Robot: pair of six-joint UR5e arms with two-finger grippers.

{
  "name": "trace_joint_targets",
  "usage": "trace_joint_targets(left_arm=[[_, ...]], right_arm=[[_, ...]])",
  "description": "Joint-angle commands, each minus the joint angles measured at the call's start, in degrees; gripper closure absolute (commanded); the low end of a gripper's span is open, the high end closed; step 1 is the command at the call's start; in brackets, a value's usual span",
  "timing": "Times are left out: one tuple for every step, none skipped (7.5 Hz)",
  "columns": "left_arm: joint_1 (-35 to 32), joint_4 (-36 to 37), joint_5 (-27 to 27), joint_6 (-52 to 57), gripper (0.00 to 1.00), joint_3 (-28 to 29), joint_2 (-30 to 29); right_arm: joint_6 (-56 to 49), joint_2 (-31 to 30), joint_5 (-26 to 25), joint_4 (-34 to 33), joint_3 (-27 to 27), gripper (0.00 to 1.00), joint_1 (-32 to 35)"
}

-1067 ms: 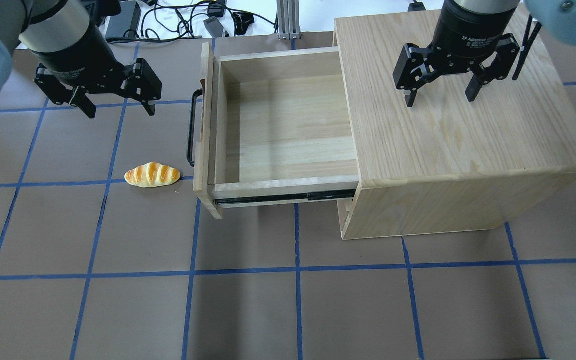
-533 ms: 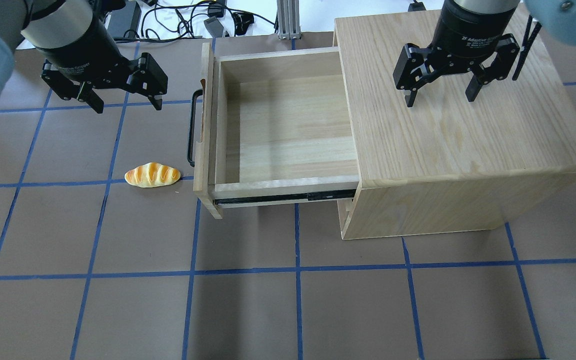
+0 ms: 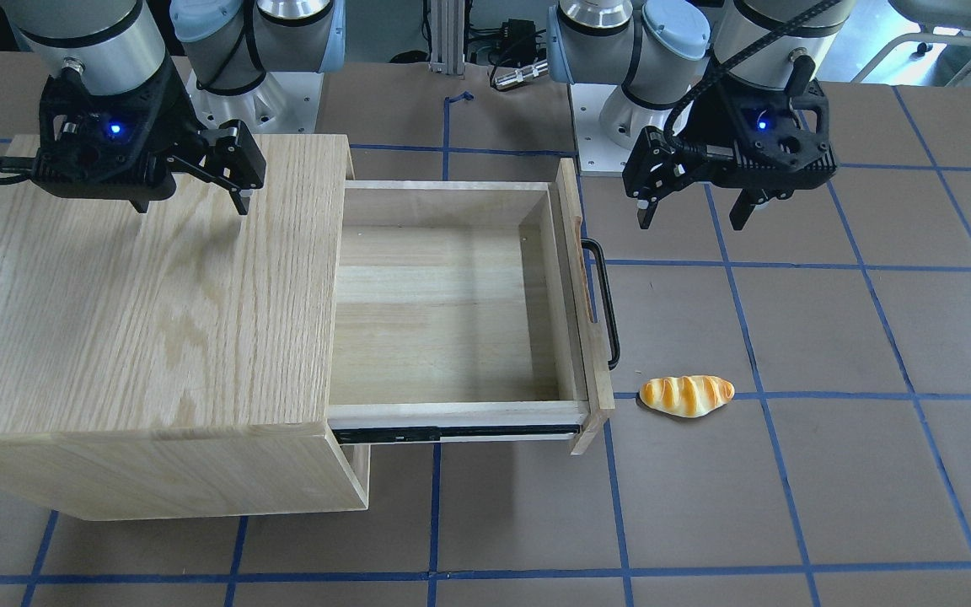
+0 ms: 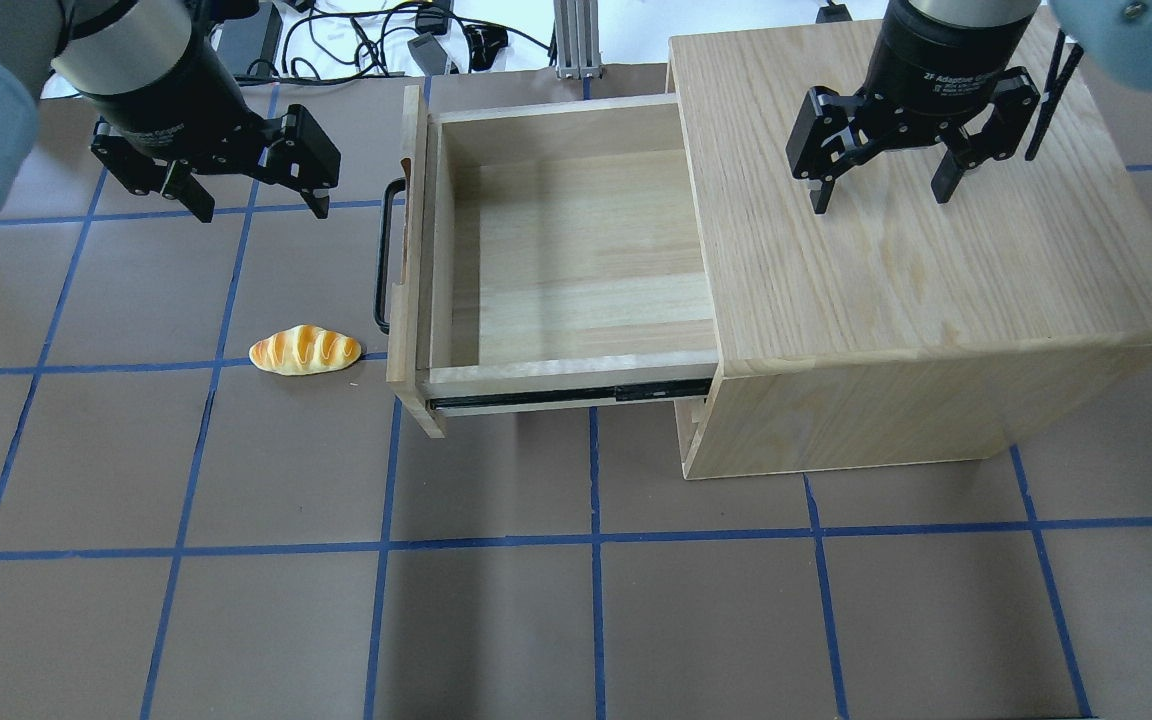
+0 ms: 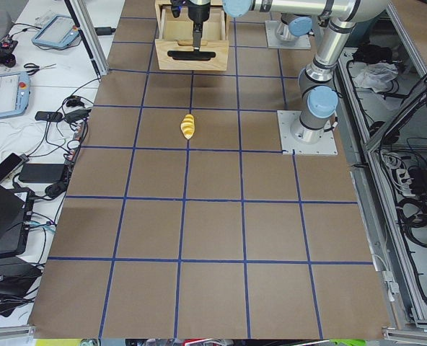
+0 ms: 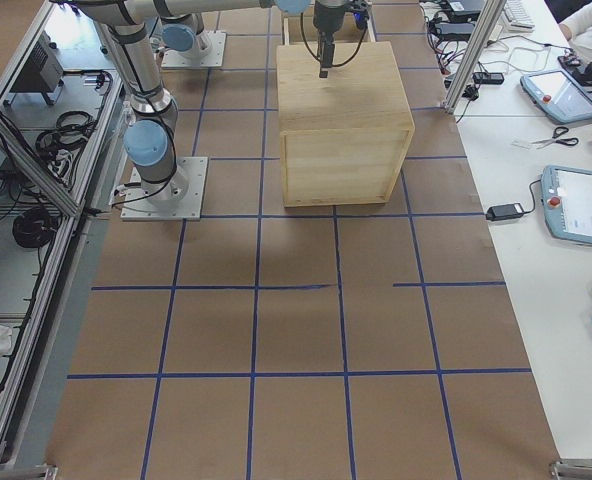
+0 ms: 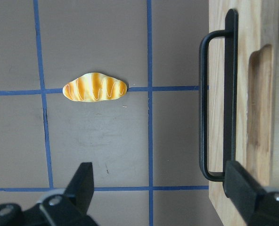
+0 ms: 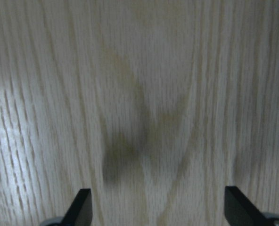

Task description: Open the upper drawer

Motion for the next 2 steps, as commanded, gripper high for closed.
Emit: trace_joint_targets(left_arm=[[-0.1,-0.8,-0.3,0.9,0.0,0.1,0.0],[0.0,-0.8,-0.5,0.9,0.0,0.1,0.1]], right_arm=[[0.0,0.0,0.0,0.0,0.0,0.0,0.0],[0.0,0.0,0.0,0.0,0.0,0.0,0.0]])
